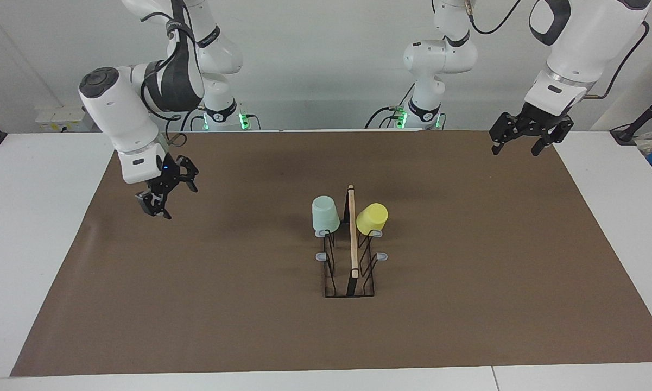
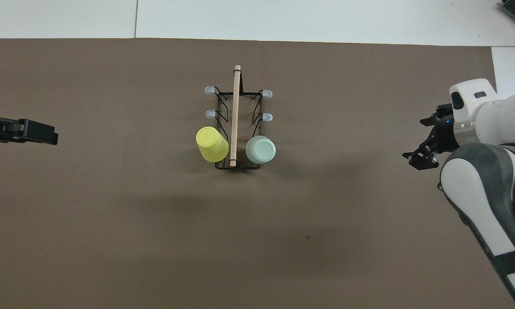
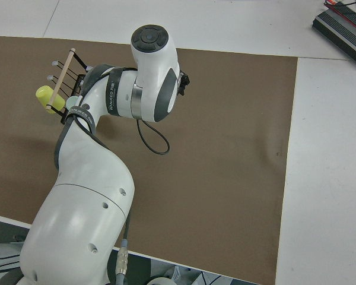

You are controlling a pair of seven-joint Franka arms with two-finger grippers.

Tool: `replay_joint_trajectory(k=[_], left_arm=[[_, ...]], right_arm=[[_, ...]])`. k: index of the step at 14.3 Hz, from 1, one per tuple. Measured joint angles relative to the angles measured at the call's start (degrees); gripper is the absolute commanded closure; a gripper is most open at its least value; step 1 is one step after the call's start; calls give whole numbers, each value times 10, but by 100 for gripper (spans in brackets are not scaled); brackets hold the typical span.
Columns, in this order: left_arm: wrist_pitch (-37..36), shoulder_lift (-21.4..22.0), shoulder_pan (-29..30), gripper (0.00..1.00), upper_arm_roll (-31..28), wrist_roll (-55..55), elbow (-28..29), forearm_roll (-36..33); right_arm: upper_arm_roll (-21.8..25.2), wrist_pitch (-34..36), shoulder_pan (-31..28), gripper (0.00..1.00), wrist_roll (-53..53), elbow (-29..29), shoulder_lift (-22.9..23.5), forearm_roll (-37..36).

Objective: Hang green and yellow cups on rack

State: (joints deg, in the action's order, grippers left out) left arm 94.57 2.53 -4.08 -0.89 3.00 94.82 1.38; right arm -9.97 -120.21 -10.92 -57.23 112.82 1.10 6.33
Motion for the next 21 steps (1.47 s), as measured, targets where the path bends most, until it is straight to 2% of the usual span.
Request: replay_joint_trajectory(k=[7,12,21], left_arm=[[0,0,1,0,-2,1,0,0],[0,0,9,0,-4,5,0,0],[0,0,9,0,-4,5,0,0]], right_arm=[[-6,84,-5,0,203,-58,0,-7],[-6,123,-5,0,297,-73,1,-7],[-5,129,-6,0,319,-79,4,-7]])
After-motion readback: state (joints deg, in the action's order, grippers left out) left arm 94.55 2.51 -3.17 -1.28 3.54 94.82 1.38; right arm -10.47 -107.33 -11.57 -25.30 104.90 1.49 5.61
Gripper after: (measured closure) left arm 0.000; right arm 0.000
